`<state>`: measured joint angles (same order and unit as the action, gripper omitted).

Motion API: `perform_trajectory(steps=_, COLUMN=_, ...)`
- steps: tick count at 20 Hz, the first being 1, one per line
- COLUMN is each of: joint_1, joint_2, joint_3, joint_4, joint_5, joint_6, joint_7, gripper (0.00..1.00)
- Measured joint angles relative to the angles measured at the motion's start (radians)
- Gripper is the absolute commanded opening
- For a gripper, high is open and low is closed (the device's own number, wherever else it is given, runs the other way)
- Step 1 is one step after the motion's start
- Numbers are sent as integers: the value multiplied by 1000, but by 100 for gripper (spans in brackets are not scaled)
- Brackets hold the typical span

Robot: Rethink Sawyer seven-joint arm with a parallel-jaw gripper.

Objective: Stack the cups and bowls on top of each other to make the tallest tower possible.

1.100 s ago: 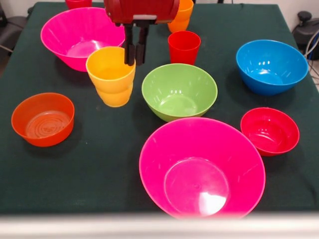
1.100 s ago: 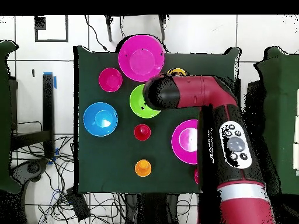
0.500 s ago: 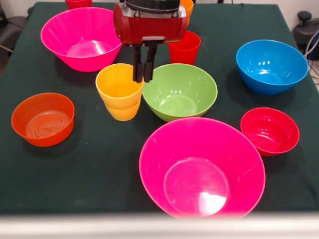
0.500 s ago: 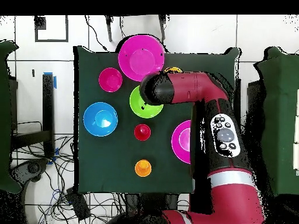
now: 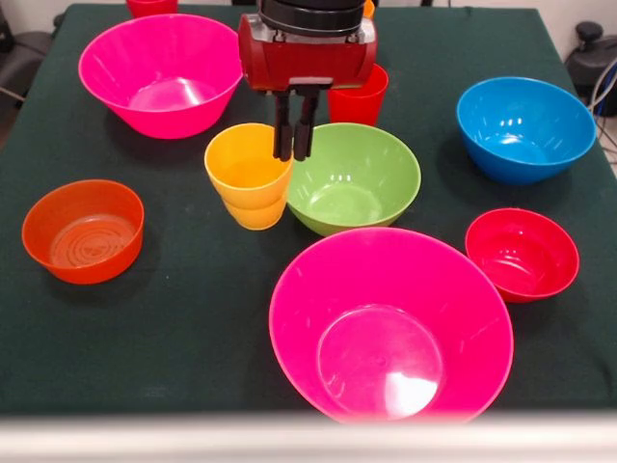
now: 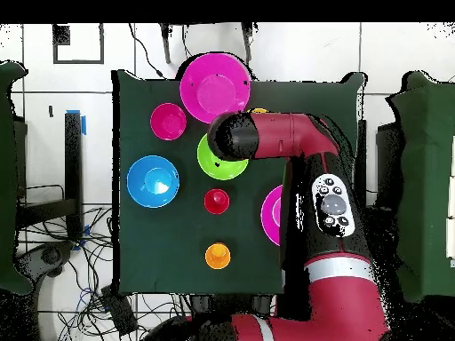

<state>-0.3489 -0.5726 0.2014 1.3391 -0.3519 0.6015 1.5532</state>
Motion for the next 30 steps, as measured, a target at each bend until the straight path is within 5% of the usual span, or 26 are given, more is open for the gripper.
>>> perform_trajectory(steps=14, joint_1=28, joint_2=-9, joint_3=-66, joint_4=50, joint_5=34, joint_6=0, joint_7=116, gripper=0)
perform_trajectory(steps=30, joint_1=39, joint_2=-128, joint_3=-108, joint_4=304, joint_5=59, joint_6=-62, joint_7=135, gripper=0)
